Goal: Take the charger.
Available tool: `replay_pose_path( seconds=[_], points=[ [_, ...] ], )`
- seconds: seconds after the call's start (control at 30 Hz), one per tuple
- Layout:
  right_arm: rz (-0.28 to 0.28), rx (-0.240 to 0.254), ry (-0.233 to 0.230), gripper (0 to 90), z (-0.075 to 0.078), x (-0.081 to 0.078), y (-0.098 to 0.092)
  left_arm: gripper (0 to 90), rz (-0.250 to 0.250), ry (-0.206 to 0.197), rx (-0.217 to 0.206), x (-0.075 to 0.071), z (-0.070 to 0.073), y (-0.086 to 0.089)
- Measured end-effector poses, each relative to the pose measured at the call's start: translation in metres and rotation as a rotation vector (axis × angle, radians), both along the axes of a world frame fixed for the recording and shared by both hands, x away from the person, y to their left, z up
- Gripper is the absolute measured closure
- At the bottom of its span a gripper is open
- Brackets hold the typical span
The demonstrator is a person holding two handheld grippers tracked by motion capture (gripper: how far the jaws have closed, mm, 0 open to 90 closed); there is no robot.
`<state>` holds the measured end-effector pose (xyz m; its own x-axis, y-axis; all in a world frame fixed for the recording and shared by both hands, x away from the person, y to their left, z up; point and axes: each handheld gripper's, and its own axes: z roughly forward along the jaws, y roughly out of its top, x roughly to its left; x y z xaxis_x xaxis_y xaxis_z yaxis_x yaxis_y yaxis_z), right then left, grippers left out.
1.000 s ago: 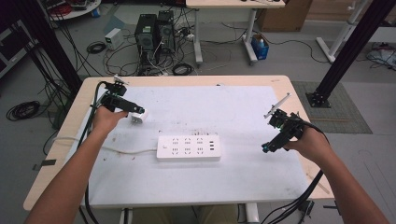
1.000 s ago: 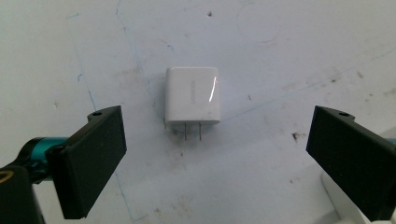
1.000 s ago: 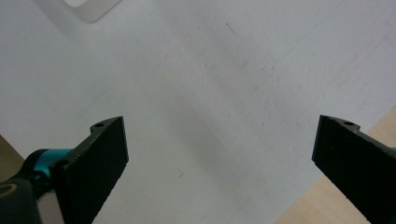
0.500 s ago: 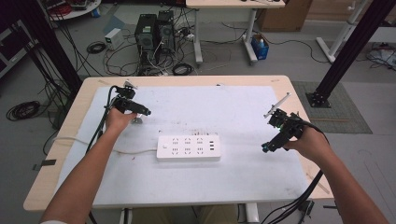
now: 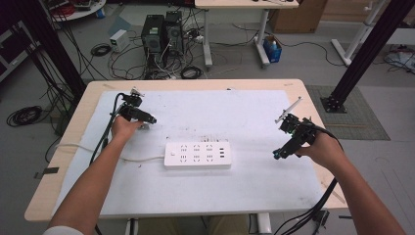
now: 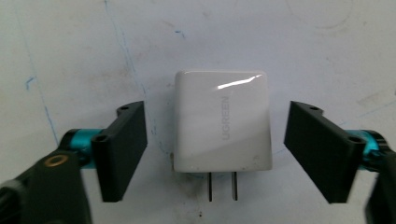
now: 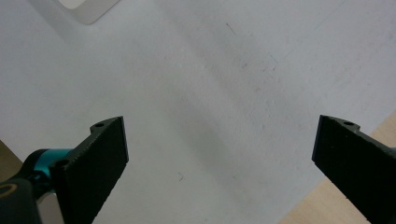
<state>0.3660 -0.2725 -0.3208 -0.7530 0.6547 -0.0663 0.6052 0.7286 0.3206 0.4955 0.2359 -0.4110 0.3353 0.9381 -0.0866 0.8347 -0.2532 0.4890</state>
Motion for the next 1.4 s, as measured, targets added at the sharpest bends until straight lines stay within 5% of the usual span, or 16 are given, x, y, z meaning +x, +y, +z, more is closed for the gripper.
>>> replay_pose_path(
  seconds=[0.37, 0.67, 0.87, 1.4],
  points=[
    [0.001, 0.000, 0.000, 2.9, 0.000, 0.000, 0.000, 35.7, -0.020, 0.019, -0.020, -0.002, -0.007, 0.003],
    [0.005, -0.001, -0.012, 2.9, -0.001, -0.001, -0.001, 42.5, -0.064, -0.043, -0.003, -0.006, -0.003, 0.005],
    [-0.006, 0.005, -0.007, 2.9, -0.002, -0.001, -0.001, 42.5, -0.094, -0.074, -0.018, -0.012, 0.011, 0.009],
    [-0.003, 0.015, -0.021, 2.9, 0.000, -0.008, 0.005, 42.6, -0.231, -0.167, -0.028, -0.055, 0.062, 0.016]
  ],
)
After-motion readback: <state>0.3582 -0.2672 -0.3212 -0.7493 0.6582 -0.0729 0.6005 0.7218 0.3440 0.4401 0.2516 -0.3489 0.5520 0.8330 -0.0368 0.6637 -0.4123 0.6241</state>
